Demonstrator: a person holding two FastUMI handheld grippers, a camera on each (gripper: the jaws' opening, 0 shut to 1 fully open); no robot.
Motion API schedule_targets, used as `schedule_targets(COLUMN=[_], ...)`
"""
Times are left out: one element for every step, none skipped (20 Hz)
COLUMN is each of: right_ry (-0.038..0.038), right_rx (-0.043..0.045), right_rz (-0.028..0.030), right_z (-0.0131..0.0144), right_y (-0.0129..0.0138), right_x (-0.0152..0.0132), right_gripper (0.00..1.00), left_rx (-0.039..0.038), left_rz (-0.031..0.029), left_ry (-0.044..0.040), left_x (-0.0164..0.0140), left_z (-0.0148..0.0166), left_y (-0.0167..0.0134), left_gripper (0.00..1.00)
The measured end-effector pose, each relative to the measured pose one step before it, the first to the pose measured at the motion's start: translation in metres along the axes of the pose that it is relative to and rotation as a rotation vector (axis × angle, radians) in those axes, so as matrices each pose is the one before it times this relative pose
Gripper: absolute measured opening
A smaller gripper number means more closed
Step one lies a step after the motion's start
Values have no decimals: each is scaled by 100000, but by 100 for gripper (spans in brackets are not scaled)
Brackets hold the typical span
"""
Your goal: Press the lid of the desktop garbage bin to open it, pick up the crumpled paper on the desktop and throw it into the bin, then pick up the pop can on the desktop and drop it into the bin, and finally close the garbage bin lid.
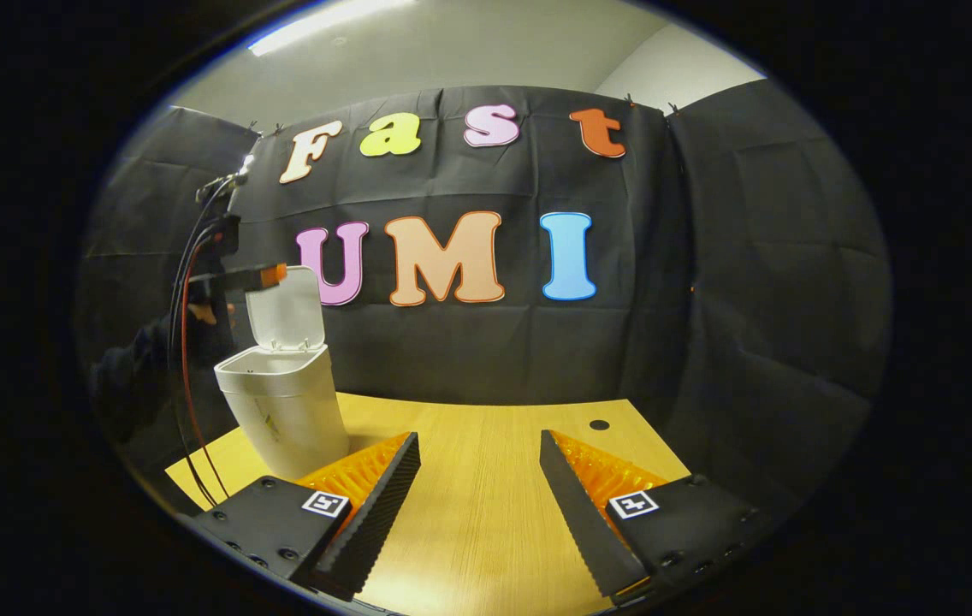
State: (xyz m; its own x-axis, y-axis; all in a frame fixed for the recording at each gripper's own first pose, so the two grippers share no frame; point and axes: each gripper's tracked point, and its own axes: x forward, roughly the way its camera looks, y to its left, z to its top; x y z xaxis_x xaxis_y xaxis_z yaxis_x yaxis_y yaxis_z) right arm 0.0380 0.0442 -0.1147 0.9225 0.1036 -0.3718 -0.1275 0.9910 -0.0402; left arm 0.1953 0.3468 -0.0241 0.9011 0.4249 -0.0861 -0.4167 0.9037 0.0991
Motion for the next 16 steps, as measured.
schedule_targets(right_ry=[57,288,277,417,450,473,164,190,95,133,240,57,-246,-260,-556,9], right_rx=[474,473,527,731,780,690,341,60,-270,-434,-487,-168,-4,152,-168,-330], right_rz=[-996,-1044,-1075,-1142,-805,-626,-413,-106,241,605,1241,1212,1373,1692,3444,1500], right_z=[-222,-193,-264,-212,-225,-156,-112,-45,-33,-40,49,123,55,130,206,36], right_y=[-300,-258,-331,-317,-295,-160,-79,28,113,187,388,333,351,506,815,332], right_x=[-227,-166,-272,-191,-127,-120,-34,-43,25,119,202,225,242,253,565,373], right_gripper=[95,95,94,94,94,94,95,95,95,95,95,95,95,95,95,95], left_rx=[1932,2159,1800,1422,236,-400,-304,-85,-369,-1336,-895,-2081,-1878,-480,80,513], left_rz=[1097,400,-428,-1047,-1500,-1708,-2037,-2339,-561,-1320,-545,-1636,-563,-874,-695,-294], left_ry=[-1340,-70,1423,2259,3774,4122,3897,4983,2107,-1119,2935,786,380,878,-694,54], left_x=[1470,1397,1198,1254,1015,703,505,175,-554,-196,-741,-729,-1084,-1023,-1926,-1228], left_z=[1030,565,-165,-396,-820,-1008,-964,-1291,-388,713,-311,-366,-493,-462,-545,-828], left_y=[740,456,50,17,-159,-280,-278,-510,-4,-50,24,-253,-251,-238,-444,-329], left_gripper=[93,93,98,93,93,93,93,93,99,94,93,93,94,93,93,93])
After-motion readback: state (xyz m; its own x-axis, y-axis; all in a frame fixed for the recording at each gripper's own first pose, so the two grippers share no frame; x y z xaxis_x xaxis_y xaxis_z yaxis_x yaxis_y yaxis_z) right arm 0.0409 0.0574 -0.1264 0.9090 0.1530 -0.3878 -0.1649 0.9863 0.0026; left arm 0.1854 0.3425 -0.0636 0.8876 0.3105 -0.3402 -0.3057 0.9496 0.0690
